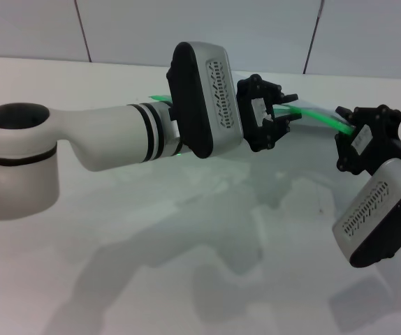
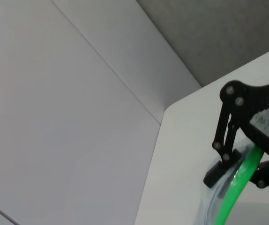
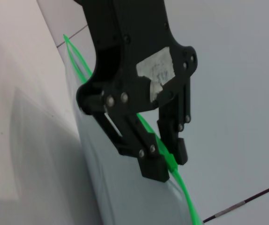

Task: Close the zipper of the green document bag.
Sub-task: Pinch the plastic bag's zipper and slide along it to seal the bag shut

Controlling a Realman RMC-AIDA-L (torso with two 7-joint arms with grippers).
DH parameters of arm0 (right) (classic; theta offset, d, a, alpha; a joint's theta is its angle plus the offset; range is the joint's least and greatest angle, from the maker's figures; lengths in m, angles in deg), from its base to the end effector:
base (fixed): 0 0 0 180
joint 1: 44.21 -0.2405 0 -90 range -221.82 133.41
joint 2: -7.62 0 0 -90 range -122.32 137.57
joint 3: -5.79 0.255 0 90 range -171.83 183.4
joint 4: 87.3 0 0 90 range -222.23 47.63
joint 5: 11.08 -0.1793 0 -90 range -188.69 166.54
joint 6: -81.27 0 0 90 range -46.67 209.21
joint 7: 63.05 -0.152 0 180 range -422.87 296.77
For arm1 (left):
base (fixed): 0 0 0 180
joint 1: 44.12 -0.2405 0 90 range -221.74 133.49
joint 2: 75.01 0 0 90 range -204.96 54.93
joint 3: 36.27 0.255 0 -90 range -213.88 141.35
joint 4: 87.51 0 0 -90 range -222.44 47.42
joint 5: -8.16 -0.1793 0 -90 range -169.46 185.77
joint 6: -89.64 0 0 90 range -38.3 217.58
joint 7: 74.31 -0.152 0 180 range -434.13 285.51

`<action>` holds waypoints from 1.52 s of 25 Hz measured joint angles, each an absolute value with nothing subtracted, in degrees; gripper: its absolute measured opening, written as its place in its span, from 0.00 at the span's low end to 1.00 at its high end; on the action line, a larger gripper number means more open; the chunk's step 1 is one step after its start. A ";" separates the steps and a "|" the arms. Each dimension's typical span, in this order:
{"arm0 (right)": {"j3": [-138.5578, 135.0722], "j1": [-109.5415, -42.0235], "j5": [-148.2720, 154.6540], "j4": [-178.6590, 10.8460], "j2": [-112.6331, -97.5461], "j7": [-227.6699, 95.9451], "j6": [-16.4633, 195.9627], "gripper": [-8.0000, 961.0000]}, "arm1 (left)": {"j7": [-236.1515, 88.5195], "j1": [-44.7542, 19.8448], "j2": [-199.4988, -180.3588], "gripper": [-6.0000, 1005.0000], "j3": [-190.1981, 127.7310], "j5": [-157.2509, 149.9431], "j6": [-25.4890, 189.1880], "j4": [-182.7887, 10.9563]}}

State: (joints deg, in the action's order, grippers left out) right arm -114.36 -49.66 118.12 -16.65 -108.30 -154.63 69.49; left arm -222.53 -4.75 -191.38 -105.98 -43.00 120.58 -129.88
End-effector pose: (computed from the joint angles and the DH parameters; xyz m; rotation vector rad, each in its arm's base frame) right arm 0.2219 0.3079 -0.0345 -1.9564 -0.3508 -0.1488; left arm -0.1311 0.3774 -0.0870 -2.4317 0.5021 -0.3079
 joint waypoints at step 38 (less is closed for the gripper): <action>-114.18 -49.92 118.12 -17.05 -108.30 -154.64 69.35 0.14 | -223.12 -4.48 -191.82 0.13 -103.45 -42.60 118.98 -130.63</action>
State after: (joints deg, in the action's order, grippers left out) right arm -114.18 -49.92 118.12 -17.05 -108.30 -154.64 69.35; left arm -223.12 -4.48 -191.82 -103.45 -42.60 118.98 -130.63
